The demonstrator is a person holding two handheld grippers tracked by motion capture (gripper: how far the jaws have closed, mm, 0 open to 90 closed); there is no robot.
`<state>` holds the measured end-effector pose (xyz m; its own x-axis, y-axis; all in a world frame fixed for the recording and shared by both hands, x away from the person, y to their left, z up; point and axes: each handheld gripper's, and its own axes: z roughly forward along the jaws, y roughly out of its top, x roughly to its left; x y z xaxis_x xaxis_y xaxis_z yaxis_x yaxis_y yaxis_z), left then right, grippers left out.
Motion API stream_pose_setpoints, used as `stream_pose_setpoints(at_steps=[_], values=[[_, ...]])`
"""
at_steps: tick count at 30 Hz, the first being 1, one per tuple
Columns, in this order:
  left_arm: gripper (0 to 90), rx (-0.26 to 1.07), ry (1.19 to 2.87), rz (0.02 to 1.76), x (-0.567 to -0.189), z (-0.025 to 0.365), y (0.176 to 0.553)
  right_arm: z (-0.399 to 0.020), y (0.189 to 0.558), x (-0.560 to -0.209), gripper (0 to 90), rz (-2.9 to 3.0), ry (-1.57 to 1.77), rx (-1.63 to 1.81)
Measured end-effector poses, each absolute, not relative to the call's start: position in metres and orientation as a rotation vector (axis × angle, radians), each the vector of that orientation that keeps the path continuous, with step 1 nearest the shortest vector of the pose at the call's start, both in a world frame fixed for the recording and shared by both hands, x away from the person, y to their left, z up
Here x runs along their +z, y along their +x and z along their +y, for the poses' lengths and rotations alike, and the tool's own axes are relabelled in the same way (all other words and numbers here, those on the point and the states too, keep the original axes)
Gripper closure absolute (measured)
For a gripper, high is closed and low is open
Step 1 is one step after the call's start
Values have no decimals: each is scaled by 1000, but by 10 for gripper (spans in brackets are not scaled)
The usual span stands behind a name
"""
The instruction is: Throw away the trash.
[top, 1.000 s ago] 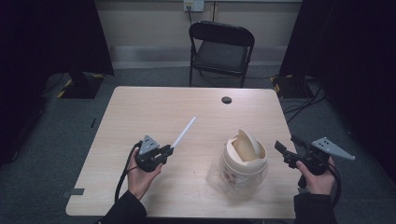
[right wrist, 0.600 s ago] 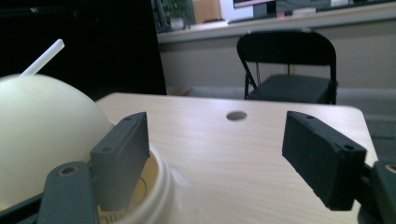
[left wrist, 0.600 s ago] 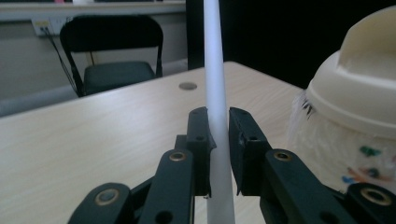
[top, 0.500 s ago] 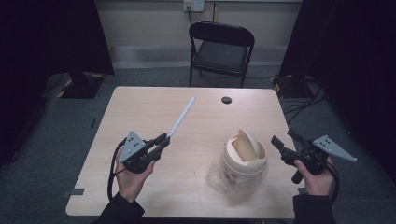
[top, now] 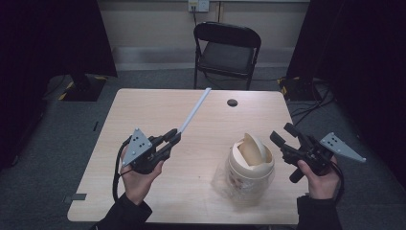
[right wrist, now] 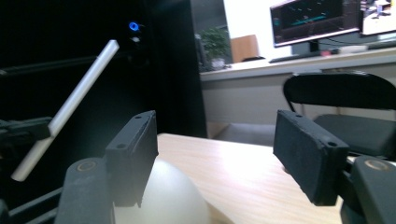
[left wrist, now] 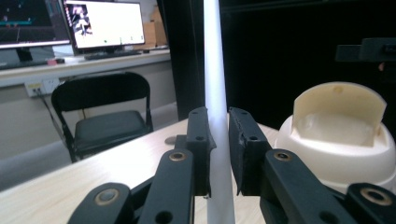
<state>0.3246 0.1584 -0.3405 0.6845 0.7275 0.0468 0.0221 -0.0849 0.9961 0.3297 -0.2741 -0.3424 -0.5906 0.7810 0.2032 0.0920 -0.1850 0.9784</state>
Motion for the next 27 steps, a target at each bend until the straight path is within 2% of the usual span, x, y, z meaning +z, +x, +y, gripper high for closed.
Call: stream_pose_setpoints(at_steps=[13,25,27], values=[[792,595,1586,520,-344,113,316,-229,339,-325,335,1652,931,1929],[792,548,1625,454,-354,81,310,-207,341,-324,405,1712,910,1988],[792,543,1628,442,-355,79,308,-203,342,-325,447,1732,908,1995]])
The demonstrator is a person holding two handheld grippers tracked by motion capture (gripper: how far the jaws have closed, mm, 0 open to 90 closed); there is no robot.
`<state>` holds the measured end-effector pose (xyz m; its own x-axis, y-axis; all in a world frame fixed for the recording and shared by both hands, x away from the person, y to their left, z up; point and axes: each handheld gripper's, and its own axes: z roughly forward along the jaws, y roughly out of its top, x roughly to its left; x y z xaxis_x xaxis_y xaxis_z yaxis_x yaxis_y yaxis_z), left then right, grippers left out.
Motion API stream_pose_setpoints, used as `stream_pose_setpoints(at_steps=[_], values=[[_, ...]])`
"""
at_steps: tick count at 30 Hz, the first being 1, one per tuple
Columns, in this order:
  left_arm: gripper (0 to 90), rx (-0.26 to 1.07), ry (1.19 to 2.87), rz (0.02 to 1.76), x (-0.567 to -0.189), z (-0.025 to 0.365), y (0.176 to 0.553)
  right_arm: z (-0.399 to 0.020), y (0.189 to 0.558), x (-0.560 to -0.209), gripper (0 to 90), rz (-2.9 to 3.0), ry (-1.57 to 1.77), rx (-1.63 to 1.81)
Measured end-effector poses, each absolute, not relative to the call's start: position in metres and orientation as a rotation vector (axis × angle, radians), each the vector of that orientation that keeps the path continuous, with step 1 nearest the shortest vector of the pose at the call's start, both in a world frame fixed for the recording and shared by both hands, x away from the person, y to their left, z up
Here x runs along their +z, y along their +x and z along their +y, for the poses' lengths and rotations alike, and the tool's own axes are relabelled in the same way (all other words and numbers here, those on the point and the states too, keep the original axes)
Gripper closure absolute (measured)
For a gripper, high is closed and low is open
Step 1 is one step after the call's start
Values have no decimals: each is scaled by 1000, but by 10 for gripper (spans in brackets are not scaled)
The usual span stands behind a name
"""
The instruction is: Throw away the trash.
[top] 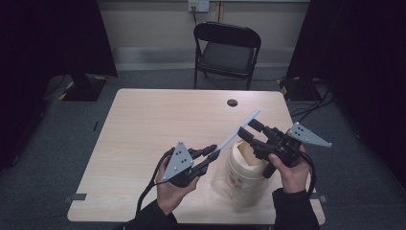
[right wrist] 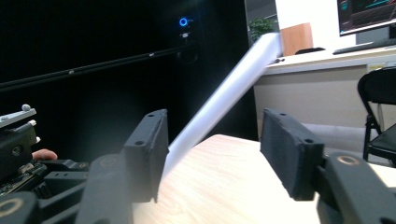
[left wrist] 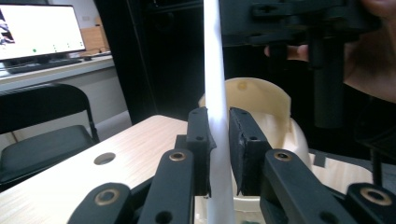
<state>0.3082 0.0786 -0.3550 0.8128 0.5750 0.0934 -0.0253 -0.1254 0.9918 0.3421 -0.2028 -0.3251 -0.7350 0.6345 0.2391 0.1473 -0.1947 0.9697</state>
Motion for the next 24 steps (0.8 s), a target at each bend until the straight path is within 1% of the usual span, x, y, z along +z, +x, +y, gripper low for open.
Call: stream_pose_setpoints(at_steps=[2,3,4,5,6,9,10,11,14,18,19,20,21,22,23,24], values=[[792,534,1636,433,-356,75,307,-200,342,-326,496,1746,908,2004],[792,525,1650,425,-358,73,306,-199,342,-327,557,1752,910,2013],[792,525,1650,425,-358,73,306,-199,342,-327,557,1752,910,2013],[791,520,1660,422,-360,73,306,-198,340,-327,652,1765,918,2047],[791,511,1667,421,-360,73,306,-197,340,-327,694,1769,919,2061],[789,498,1669,423,-363,75,306,-196,338,-327,745,1782,933,2135],[785,498,1669,423,-363,75,306,-196,338,-327,745,1782,933,2135],[780,486,1672,440,-364,80,306,-194,338,-326,810,1785,921,2176],[755,484,1666,452,-365,85,306,-192,338,-325,813,1776,905,2173],[730,507,1696,502,-373,105,309,-189,337,-324,813,1773,887,2187],[722,517,1721,543,-381,118,312,-189,337,-324,813,1772,882,2187],[713,517,1721,543,-381,118,312,-188,336,-324,813,1773,876,2183],[696,515,1756,591,-391,130,315,-188,336,-323,813,1769,871,2181],[678,515,1756,591,-391,130,315,-188,336,-323,813,1769,871,2181],[659,517,1828,667,-409,146,320,-188,335,-321,813,1763,865,2178],[649,517,1828,667,-409,146,320,-188,335,-321,813,1763,865,2178]])
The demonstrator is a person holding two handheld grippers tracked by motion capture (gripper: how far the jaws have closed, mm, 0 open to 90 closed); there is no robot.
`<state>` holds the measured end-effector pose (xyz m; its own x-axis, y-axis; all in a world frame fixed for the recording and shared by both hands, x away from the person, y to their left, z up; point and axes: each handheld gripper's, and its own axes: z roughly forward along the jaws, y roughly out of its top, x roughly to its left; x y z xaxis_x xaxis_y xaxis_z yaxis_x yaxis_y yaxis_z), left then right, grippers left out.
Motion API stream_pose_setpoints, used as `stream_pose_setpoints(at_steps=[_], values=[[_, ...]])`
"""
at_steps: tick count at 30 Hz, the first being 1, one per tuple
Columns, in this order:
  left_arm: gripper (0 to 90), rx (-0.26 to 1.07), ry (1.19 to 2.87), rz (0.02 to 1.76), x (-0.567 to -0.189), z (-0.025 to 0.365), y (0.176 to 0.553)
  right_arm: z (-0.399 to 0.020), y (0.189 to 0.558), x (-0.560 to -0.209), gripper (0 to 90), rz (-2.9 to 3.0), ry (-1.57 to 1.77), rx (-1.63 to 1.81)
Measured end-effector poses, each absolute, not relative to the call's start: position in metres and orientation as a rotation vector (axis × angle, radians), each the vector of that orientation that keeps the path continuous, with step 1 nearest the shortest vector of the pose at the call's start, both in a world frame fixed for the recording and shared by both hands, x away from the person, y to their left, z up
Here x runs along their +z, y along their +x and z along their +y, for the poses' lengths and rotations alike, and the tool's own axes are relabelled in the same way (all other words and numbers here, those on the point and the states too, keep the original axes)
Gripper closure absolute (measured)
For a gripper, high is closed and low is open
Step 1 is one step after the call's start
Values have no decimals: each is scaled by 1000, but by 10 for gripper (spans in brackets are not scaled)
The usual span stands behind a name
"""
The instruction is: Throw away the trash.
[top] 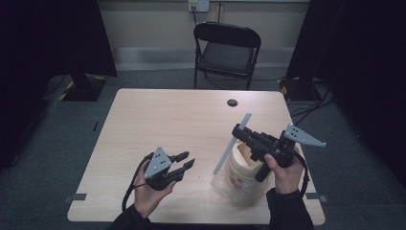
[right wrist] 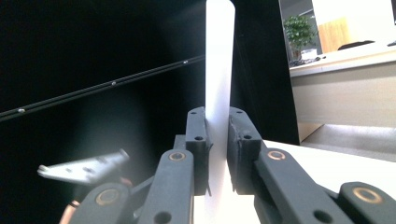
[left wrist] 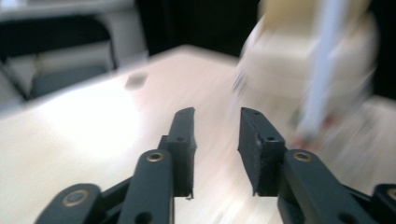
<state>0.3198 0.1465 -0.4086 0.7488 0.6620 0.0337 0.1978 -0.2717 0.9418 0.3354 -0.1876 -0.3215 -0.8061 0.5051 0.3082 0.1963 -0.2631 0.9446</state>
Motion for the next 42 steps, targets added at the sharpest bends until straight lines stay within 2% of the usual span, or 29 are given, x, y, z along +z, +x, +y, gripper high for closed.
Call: stream_pose_setpoints(at_steps=[1,3,4,9,25,35,42], values=[[627,523,1896,738,-427,162,324,-187,335,-320,814,1754,862,2174],[617,521,1934,785,-439,171,326,-187,335,-319,813,1747,860,2168],[579,502,1983,863,-456,184,329,-186,336,-318,813,1733,857,2165],[501,468,2059,1026,-495,208,333,-183,338,-312,814,1700,842,2153],[303,509,2054,1138,-499,210,341,-184,349,-276,814,1501,793,2102],[235,530,2040,1173,-500,207,340,-192,358,-262,815,1418,797,2044],[232,524,2038,1177,-500,207,341,-200,365,-255,815,1374,779,2009]])
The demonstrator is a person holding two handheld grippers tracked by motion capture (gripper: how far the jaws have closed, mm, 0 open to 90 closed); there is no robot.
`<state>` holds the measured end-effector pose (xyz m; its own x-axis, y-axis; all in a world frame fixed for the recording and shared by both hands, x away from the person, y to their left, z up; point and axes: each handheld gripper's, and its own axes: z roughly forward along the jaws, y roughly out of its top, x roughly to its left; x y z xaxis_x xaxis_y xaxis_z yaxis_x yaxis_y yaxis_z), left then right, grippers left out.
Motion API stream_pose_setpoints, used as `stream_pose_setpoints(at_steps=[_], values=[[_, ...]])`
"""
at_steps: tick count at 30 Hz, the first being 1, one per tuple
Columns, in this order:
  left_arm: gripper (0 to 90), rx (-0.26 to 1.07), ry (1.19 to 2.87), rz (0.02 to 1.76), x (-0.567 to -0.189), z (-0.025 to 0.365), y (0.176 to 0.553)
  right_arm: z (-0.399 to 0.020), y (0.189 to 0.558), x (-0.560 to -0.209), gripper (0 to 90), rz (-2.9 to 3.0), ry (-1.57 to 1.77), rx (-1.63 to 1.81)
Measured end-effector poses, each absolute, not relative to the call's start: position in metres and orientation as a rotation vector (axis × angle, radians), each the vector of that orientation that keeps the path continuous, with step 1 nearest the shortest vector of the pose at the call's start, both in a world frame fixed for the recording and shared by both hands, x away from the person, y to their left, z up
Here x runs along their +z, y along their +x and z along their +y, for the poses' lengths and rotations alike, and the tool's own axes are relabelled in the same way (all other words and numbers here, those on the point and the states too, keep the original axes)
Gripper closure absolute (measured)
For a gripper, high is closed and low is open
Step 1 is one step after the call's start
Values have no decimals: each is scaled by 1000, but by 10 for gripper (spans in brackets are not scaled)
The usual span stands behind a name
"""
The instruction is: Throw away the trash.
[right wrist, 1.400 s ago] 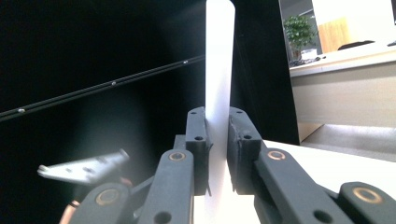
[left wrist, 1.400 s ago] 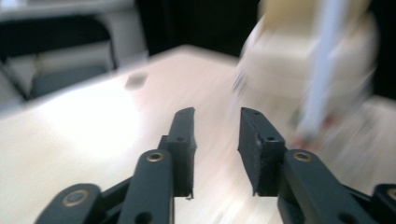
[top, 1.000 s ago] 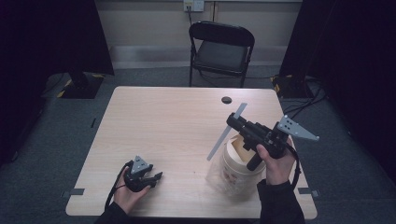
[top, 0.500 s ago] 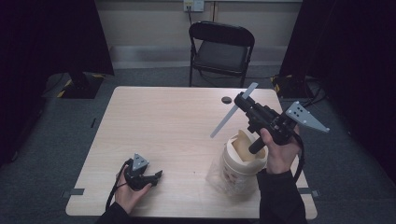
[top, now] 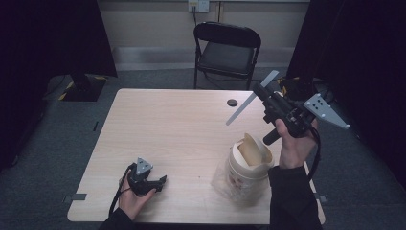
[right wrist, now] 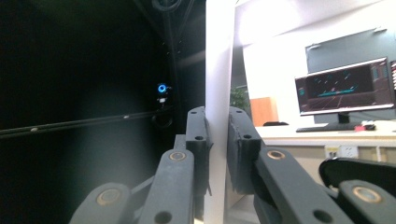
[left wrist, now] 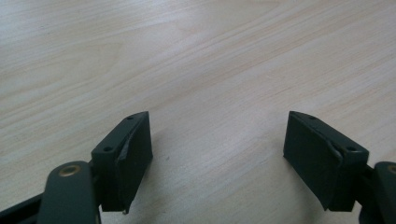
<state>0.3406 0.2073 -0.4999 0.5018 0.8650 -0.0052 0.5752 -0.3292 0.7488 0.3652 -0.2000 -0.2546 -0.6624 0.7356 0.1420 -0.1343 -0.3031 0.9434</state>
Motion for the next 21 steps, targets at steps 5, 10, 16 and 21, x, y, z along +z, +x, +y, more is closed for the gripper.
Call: stream_pose_setpoints(at_steps=[5,10,16,21], values=[[232,524,2041,1177,-500,207,341,-210,369,-251,815,1310,782,1989],[232,528,2045,1174,-500,208,341,-223,371,-250,815,1255,797,1961],[232,526,2045,1173,-500,208,341,-243,372,-254,815,1230,827,1888],[232,525,2044,1172,-500,208,341,-258,365,-263,815,1240,854,1832]])
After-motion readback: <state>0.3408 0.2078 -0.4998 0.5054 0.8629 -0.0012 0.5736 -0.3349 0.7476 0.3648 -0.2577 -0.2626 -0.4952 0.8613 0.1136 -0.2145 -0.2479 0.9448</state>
